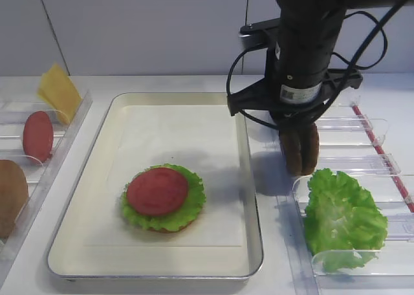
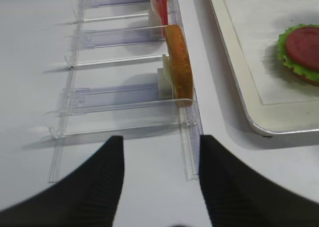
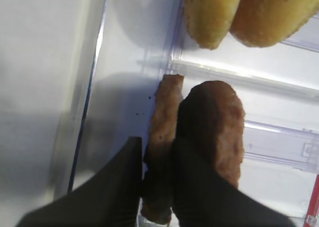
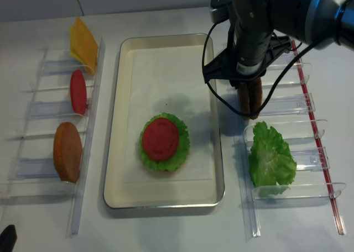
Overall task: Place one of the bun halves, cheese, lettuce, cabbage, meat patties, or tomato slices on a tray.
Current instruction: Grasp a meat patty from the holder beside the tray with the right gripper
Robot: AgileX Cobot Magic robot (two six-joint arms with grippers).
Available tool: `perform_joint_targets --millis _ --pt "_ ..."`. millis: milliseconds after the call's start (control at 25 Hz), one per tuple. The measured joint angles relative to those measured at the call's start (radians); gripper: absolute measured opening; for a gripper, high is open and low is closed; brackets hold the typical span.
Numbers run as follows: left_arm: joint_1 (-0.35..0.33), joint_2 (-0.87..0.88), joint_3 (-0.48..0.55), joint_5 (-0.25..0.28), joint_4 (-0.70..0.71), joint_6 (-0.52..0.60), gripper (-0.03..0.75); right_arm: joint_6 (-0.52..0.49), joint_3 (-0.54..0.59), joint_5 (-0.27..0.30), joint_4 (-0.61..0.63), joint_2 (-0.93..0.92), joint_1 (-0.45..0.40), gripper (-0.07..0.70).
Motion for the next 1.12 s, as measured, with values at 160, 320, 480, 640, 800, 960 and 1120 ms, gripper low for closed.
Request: perform_joint_targets --millis 160,320,480,640,800,960,1120 --pt "0.0 0.0 0.0 0.0 0.0 0.0 0.341 0.002 0.0 0.001 -0.005 0.0 0.0 0.163" --pt "0.0 0.0 0.0 0.0 0.0 0.0 0.341 0.002 0.0 0.002 -0.006 0.0 0.0 0.163" --pt "0.0 0.0 0.0 0.0 0.0 0.0 0.341 0.002 -0.002 0.01 -0.007 0.0 0.0 0.163" --pt "0.0 0.0 0.0 0.0 0.0 0.0 0.341 0.002 -0.002 0.025 -0.009 0.0 0.0 0.163" --pt "0.0 0.0 0.0 0.0 0.0 0.0 0.341 0.002 -0.002 0.029 -0.009 0.0 0.0 0.163" --pt "0.0 0.0 0.0 0.0 0.0 0.0 0.341 0.002 -0.002 0.037 -0.009 -0.018 0.0 0.16" --pt "0.0 0.0 0.0 0.0 0.0 0.0 0.341 0.002 -0.002 0.046 0.006 -0.072 0.0 0.16"
